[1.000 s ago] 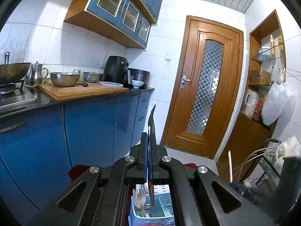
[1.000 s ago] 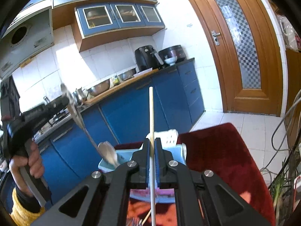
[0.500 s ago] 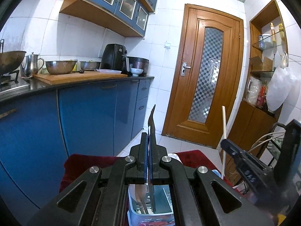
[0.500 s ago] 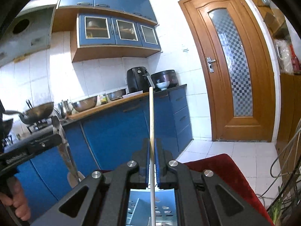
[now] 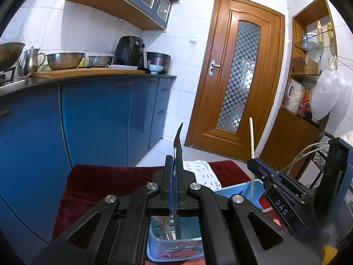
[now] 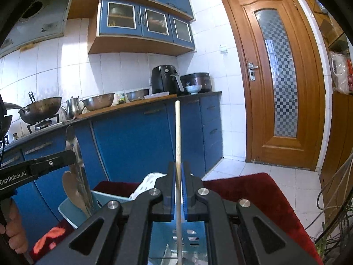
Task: Organize utensils
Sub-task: 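Open the left tool dropping the knife in while the right tool releases the chopstick, then move both open tools back down to the remaining forks on the rug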
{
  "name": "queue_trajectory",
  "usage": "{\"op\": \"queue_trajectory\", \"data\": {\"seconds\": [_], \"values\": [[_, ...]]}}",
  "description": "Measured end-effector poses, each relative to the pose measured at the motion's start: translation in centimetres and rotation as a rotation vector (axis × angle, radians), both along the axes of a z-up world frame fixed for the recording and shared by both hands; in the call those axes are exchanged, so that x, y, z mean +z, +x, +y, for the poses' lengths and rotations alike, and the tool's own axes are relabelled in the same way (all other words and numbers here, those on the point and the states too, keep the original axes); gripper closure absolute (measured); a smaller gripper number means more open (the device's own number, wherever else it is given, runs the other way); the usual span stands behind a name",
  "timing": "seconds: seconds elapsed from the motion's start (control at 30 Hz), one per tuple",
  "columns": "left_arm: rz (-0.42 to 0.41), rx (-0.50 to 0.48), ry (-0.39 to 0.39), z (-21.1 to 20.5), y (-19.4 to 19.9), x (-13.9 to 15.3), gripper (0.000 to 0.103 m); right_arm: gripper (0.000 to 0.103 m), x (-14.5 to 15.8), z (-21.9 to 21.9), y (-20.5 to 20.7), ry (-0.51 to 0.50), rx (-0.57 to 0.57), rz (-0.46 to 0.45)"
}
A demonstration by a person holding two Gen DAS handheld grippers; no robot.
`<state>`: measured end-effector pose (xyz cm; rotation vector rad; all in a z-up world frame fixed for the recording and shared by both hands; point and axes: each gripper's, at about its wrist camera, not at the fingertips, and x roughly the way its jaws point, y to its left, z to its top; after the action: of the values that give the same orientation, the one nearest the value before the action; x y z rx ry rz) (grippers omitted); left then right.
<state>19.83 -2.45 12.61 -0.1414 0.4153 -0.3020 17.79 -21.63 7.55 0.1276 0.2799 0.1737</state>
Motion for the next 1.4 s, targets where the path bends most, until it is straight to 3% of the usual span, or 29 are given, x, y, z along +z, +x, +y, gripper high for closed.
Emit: {"op": "queue_trajectory", "data": {"seconds": [0.03, 0.1, 0.13, 0.27, 0.4, 0.43, 0.97, 1.4], "values": [[0.007, -0.002, 0.004, -0.1, 0.0, -0.2, 0.103, 0.09, -0.1, -0.2, -0.1, 0.01, 0.001, 0.005], [0.018, -0.004, 0.011, -0.2, 0.0, -0.5, 0.103, 0.071, -0.2, -0.5, -0.2, 0.04, 0.008, 0.013], [0.025, -0.007, 0.014, -0.3, -0.1, -0.7, 0.103, 0.07, -0.3, -0.7, -0.4, 0.056, 0.013, 0.015], [0.039, -0.016, 0.025, -0.6, -0.3, -0.9, 0.103, 0.07, 0.0, -0.9, -0.9, 0.062, 0.016, 0.016], [0.034, -0.024, 0.025, -0.6, -0.9, -0.6, 0.081, 0.07, 0.5, -1.1, -1.7, 0.071, 0.02, 0.004], [0.03, -0.025, 0.025, -0.6, -1.1, -0.5, 0.081, 0.07, 0.7, -1.2, -2.0, 0.075, 0.021, 0.0], [0.041, -0.026, 0.036, 0.5, -6.6, 1.2, 0.076, 0.07, 3.3, -1.4, -8.2, 0.126, 0.086, 0.046], [0.112, -0.019, 0.039, 1.7, -12.0, -0.4, 0.075, 0.07, 2.0, -0.5, -13.8, 0.147, 0.111, 0.115]]}}
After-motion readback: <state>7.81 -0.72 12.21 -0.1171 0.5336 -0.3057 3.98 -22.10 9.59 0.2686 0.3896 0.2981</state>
